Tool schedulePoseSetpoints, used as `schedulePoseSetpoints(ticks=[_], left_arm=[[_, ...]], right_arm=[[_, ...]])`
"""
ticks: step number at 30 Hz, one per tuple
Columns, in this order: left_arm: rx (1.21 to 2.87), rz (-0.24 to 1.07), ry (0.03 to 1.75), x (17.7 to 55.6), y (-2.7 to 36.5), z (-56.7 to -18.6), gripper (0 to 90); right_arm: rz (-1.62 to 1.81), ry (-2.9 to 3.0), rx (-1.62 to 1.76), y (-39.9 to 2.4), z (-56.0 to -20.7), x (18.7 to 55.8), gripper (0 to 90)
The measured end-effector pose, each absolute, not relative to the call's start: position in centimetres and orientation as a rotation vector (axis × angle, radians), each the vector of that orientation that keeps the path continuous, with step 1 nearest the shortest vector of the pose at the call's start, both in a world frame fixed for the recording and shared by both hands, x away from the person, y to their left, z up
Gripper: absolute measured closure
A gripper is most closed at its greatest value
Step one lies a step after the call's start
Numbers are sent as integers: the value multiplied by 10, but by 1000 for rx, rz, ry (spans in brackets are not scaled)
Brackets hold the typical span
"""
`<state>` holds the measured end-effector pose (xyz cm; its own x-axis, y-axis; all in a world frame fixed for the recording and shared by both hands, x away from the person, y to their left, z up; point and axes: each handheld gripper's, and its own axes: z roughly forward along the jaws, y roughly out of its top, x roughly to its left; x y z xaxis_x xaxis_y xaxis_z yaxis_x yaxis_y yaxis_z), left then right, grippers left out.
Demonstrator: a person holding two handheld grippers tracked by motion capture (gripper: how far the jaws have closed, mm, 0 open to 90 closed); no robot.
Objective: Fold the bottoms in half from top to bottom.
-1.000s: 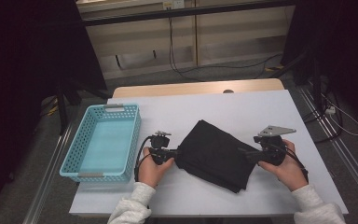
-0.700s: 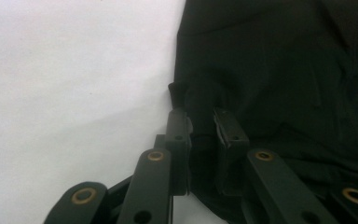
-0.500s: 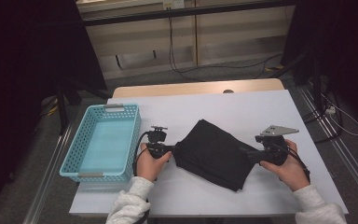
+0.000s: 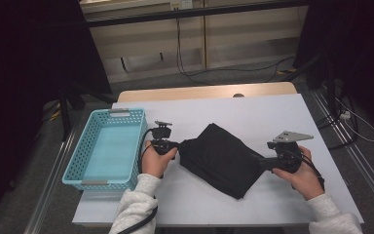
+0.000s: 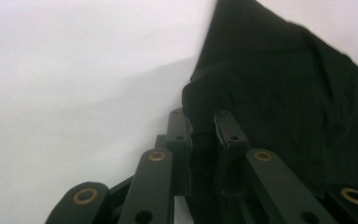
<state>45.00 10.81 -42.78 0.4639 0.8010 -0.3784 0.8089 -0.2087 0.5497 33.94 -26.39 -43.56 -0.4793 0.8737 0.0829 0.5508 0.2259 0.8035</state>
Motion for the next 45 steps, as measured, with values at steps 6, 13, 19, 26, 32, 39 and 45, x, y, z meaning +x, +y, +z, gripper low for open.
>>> schedulePoseSetpoints(ticks=[6,13,19,26,32,39,45], left_arm=[[1980,-20,1359,461,109,-422,786],[1992,-11,1381,473,107,-424,785],[1988,-9,1388,476,107,-425,786],[1983,-2,1395,480,104,-423,786],[1985,3,1390,482,103,-423,786],[1987,15,1386,486,103,-422,786],[1974,12,1389,490,101,-421,786]], right_arm=[[1143,2117,1310,-263,-436,339,181],[1140,2120,1310,-262,-437,339,178],[1141,2120,1310,-263,-437,339,174],[1147,2126,1303,-261,-437,339,173],[1145,2125,1305,-261,-437,339,172],[1146,2125,1305,-260,-437,339,172],[1146,2126,1304,-260,-437,339,171]])
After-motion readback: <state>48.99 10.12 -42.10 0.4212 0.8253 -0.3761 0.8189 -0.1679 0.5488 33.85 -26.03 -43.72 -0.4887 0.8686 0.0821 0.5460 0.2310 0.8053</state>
